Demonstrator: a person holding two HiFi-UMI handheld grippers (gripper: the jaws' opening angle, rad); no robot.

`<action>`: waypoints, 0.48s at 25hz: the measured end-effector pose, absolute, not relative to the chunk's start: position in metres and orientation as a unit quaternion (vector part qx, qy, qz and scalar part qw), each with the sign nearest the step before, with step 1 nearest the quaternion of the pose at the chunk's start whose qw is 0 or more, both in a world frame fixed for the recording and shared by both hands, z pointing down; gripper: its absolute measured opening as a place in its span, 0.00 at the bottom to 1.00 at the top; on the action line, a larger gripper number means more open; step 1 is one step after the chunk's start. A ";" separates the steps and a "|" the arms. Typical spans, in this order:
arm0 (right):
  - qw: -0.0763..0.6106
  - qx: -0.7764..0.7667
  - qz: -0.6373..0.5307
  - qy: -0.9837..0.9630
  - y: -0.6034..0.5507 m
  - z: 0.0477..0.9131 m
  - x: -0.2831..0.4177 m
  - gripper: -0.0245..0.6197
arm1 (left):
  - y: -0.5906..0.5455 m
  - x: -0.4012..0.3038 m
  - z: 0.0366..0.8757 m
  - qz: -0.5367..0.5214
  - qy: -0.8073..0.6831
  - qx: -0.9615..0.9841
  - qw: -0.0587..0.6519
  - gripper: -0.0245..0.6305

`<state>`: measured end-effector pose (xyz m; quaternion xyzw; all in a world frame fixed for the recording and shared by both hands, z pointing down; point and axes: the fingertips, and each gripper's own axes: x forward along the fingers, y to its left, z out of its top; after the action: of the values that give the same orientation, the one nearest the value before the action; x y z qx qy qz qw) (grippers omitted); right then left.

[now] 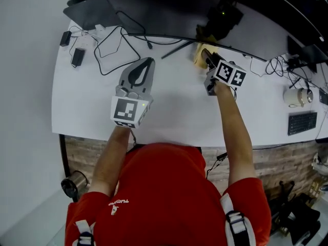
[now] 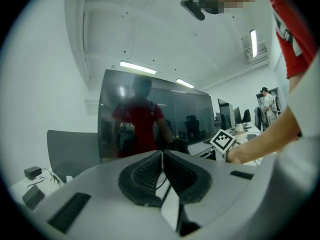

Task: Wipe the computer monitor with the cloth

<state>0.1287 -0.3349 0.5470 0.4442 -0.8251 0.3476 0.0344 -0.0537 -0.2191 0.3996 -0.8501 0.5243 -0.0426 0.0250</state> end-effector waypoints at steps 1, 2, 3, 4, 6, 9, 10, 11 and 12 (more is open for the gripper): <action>0.035 0.442 0.347 -0.826 -0.335 0.546 0.119 0.14 | -0.218 -0.062 0.400 -0.043 0.526 -0.849 0.025 0.06; 0.035 0.440 0.347 -0.828 -0.334 0.546 0.109 0.14 | -0.216 -0.071 0.401 -0.043 0.528 -0.848 0.025 0.06; 0.035 0.437 0.347 -0.829 -0.334 0.546 0.099 0.14 | -0.215 -0.079 0.401 -0.042 0.529 -0.847 0.025 0.06; 0.035 0.435 0.347 -0.830 -0.334 0.545 0.089 0.14 | -0.213 -0.087 0.401 -0.042 0.531 -0.846 0.025 0.06; 0.034 0.430 0.348 -0.832 -0.334 0.544 0.069 0.14 | -0.210 -0.103 0.401 -0.041 0.535 -0.844 0.030 0.06; 0.033 0.423 0.350 -0.836 -0.334 0.542 0.037 0.14 | -0.205 -0.126 0.400 -0.042 0.538 -0.841 0.039 0.06; 0.033 0.420 0.350 -0.837 -0.333 0.541 0.027 0.14 | -0.203 -0.133 0.400 -0.043 0.539 -0.841 0.039 0.06; 0.032 0.417 0.351 -0.838 -0.333 0.541 0.016 0.14 | -0.201 -0.140 0.401 -0.043 0.539 -0.840 0.039 0.06; 0.032 0.415 0.351 -0.839 -0.334 0.540 0.005 0.14 | -0.199 -0.147 0.401 -0.044 0.540 -0.840 0.038 0.06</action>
<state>0.0051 -0.3337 0.5403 0.4145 -0.8388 0.3514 0.0321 -0.1471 -0.1990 0.4015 -0.8396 0.5401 -0.0435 0.0381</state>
